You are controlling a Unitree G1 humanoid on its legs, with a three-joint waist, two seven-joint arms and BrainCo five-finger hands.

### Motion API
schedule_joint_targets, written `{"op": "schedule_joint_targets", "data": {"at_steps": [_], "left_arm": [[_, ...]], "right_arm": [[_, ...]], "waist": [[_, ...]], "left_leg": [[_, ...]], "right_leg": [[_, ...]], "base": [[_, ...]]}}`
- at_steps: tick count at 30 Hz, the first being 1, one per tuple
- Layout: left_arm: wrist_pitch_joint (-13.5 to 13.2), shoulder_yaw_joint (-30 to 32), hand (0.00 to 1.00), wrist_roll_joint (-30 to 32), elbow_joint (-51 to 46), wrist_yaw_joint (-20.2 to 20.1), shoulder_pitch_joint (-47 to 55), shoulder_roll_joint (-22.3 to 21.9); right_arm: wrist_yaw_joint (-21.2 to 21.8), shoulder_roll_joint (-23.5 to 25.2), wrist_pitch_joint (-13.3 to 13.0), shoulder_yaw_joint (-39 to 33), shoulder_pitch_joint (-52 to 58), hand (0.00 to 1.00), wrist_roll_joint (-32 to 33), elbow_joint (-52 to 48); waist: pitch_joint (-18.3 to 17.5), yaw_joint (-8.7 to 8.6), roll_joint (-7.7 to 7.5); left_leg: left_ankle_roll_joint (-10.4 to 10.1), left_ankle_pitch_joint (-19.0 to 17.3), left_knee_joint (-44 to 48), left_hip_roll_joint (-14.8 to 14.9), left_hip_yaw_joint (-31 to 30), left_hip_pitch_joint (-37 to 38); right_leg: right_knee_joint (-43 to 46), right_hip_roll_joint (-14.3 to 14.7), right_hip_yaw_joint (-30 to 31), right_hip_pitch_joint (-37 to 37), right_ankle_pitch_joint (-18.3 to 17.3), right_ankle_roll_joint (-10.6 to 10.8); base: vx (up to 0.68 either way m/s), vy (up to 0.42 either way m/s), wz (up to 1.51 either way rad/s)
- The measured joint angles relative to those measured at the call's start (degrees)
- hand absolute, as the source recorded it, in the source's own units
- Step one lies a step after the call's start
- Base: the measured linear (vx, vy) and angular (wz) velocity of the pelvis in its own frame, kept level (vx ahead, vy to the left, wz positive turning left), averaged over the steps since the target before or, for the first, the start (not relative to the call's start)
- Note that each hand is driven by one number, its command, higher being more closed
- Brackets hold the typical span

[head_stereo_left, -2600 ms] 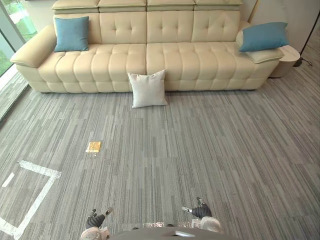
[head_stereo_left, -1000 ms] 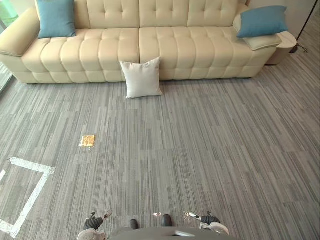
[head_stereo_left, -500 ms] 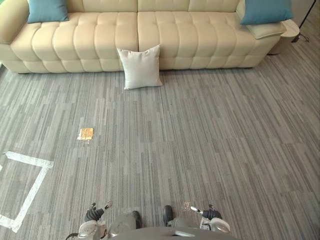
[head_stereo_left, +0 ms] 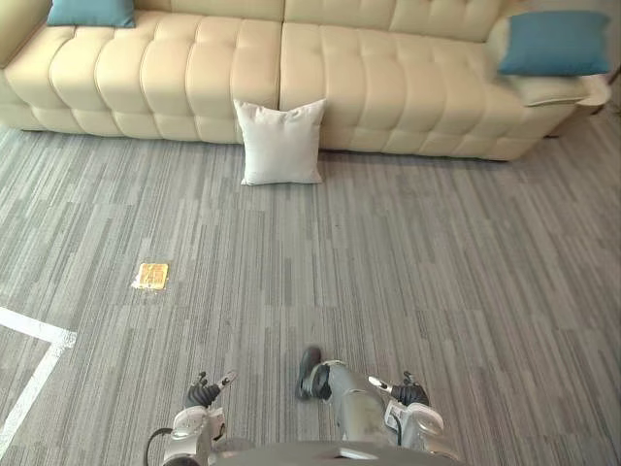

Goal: Pick up cushions and gather them together orderly.

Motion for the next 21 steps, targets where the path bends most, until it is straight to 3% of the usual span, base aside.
{"op": "schedule_joint_targets", "data": {"at_steps": [2,3,4,5,6,7,8,9,11,14,15,16,17,19,20,21], "left_arm": [[-0.1,1.2,0.0,0.0,-0.1,-0.1,0.2,-2.7],[-0.2,1.6,0.0,-0.1,-0.2,-0.1,0.2,-2.9],[-0.2,2.5,0.0,-0.1,-0.6,0.0,1.9,-2.2],[-0.1,3.7,0.0,-0.1,-0.9,-0.1,1.4,-2.8],[-0.1,4.7,0.0,-0.1,-1.7,-0.2,1.3,-2.5],[-0.1,5.0,0.0,-0.2,-2.0,-0.1,1.3,-2.4],[-0.1,5.3,0.0,-0.2,-2.9,-0.1,1.3,-2.4],[0.0,5.6,0.0,-0.2,-3.3,-0.1,1.3,-2.5],[0.0,6.0,0.0,-1.3,-4.1,0.1,1.5,-2.6],[0.0,6.0,0.0,-1.4,-5.6,0.2,1.8,-2.6],[-0.2,6.0,0.0,-1.4,-6.3,0.3,1.8,-2.4],[-0.3,6.0,0.0,-1.4,-6.5,0.3,1.7,-2.2],[-0.5,6.0,0.0,-1.4,-6.7,0.3,1.7,-2.2],[-1.1,6.1,0.0,-1.4,-6.8,0.4,1.6,-2.1],[-1.3,6.1,0.0,-1.4,-6.7,0.3,1.7,-2.1],[-1.5,6.3,0.0,-1.4,-6.6,0.3,1.9,-2.1]], "right_arm": [[0.1,-0.3,-1.0,-0.9,-0.1,0.0,0.4,-0.5],[0.1,-0.9,-1.1,0.1,0.0,0.0,0.1,-0.6],[0.0,-0.8,-0.9,2.3,0.4,0.0,0.1,-0.3],[0.1,-1.1,-0.7,3.0,0.6,0.0,-0.1,-0.1],[0.0,-1.2,-0.7,3.0,0.6,0.0,-0.2,-0.1],[0.0,-1.1,-0.7,3.0,0.6,0.0,-0.1,-0.1],[-0.1,-1.0,-0.6,3.0,0.6,0.0,0.0,0.1],[-0.1,-1.0,-0.6,3.0,0.6,0.0,0.1,0.6],[-0.3,-0.8,-0.4,3.4,0.5,0.0,0.3,2.6],[-0.3,-0.7,-0.4,5.4,0.2,0.0,1.7,2.6],[-0.3,0.1,-0.4,5.4,-0.1,0.0,2.0,2.5],[-0.4,0.4,-0.4,5.4,0.0,0.0,2.1,2.5],[-0.4,1.0,-0.4,5.3,-0.2,0.0,2.1,2.4],[-0.5,1.3,-0.4,5.3,0.0,0.0,2.1,2.3],[-0.6,1.2,-0.4,5.3,0.3,0.0,2.0,2.3],[-1.0,1.5,-0.4,5.4,0.5,0.0,2.0,2.4]], "waist": [[0.2,-2.1,0.15],[-0.2,-2.57,0.24],[-2.1,-2.4,0.77],[-2.3,-2.17,2.43],[-2.7,-1.66,3.14],[-2.6,-1.51,3.17],[-2.3,-1.32,3.08],[-2.0,-1.32,2.9],[-0.7,-0.59,1.6],[-0.4,0.43,1.2],[-0.2,1.34,1.33],[-0.2,1.48,1.29],[0.1,1.87,1.11],[0.3,2.28,0.7],[0.1,2.52,0.81],[-0.1,3.32,0.19]], "left_leg": [[0.4,8.8,0.9,-0.4,-2.2,3.1],[0.1,9.2,3.1,0.3,-2.6,3.0],[-0.3,9.3,7.6,1.2,-2.9,1.5],[-1.5,11.0,16.7,4.1,-3.6,-1.8],[-4.1,16.4,25.6,5.8,-4.6,-6.5],[-4.9,17.0,30.5,6.5,-4.8,-9.2],[-5.8,15.7,40.1,7.6,-4.5,-14.1],[-5.9,14.6,43.8,8.1,-3.7,-16.3],[-2.7,8.1,50.2,8.4,1.1,-22.0],[0.0,4.1,47.7,8.7,3.7,-29.5],[1.3,2.1,41.5,8.1,4.6,-34.7],[1.5,1.9,38.8,7.9,4.9,-36.0],[1.0,2.3,30.1,7.2,5.5,-37.6],[0.8,4.7,20.3,5.9,5.0,-38.4],[0.5,7.8,14.2,5.5,4.8,-38.6],[1.9,13.3,15.0,5.0,4.9,-38.6]], "right_leg": [[14.6,-4.8,-1.1,-0.9,-3.1,-3.5],[13.2,-3.2,-1.6,-1.0,-6.0,-0.8],[4.8,-2.7,-1.2,1.7,-7.3,0.6],[4.1,0.0,-2.2,4.3,-9.4,0.0],[2.3,1.7,-2.2,6.0,-10.2,-0.3],[1.1,2.4,-2.1,7.1,-10.5,-0.4],[-1.4,3.2,-2.1,10.0,-10.5,-0.5],[-2.9,3.6,-2.0,12.3,-10.5,-0.5],[-9.1,4.0,0.0,22.1,-10.3,-0.3],[-13.4,4.5,2.0,26.5,-10.0,0.4],[-16.2,4.5,3.7,29.1,-9.7,0.9],[-17.2,4.5,4.1,30.2,-9.5,1.4],[-19.5,4.1,5.2,33.2,-9.3,2.1],[-21.2,3.0,6.5,36.3,-10.3,4.2],[-22.2,2.6,7.5,37.7,-11.6,6.2],[-22.1,1.6,9.6,38.6,-13.1,7.5]], "base": [[0.7,-0.325,0.72],[0.49,-0.253,0.45],[0.46,-0.266,0.15],[0.49,-0.206,-0.01],[0.5,-0.214,-0.1],[0.49,-0.157,-0.14],[0.45,-0.149,-0.05],[0.52,-0.156,-0.04],[0.4,-0.093,-0.12],[0.3,0.022,-0.4],[0.32,0.108,-0.49],[0.42,0.155,-0.6],[0.39,0.164,-0.45],[0.39,0.202,-0.46],[0.37,0.27,-0.69],[0.39,0.305,-0.72]]}}
